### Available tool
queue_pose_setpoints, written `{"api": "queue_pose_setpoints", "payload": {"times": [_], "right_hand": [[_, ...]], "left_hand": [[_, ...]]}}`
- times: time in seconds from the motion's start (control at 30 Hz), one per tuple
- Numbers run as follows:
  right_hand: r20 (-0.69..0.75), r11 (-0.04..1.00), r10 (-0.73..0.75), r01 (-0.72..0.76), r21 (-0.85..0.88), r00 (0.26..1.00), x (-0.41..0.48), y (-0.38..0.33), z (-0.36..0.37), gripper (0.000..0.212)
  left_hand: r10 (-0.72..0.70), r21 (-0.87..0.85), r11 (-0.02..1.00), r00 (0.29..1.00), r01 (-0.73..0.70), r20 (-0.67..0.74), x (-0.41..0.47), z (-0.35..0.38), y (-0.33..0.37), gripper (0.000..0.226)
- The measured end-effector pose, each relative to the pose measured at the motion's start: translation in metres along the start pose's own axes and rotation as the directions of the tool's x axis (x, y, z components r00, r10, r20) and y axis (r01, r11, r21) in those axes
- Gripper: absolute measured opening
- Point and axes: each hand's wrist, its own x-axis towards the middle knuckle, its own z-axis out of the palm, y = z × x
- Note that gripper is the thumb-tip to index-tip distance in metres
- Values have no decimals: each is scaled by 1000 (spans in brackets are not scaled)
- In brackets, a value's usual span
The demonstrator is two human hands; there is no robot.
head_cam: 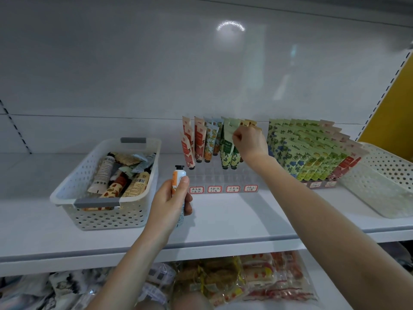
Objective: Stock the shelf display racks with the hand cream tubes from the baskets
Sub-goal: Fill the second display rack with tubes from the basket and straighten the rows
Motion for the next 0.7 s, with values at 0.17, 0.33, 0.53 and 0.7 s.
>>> {"api": "queue_pose_setpoints", "payload": {"times": [0.17,0.33,0.53,0.7], "right_hand": [[15,1000,-1,1,31,1000,-1,-1,-4,26],[26,1000,-14,13,17,1000,-3,-2,-5,22],[13,1000,-15,15,1,1000,-4,-5,-8,23],[35,1000,-7,8,-20,999,-2,-5,-8,23]], "left_hand": [[-1,0,1000,1000,1,1,-1,-1,0,26],[-6,-6,1000,1000,6,-13,-1,-3,2,23],[-5,-21,1000,1000,5,-8,-2,-3,4,22],[-12,-23,1000,1000,12,-7,-2,-4,3,22]]}}
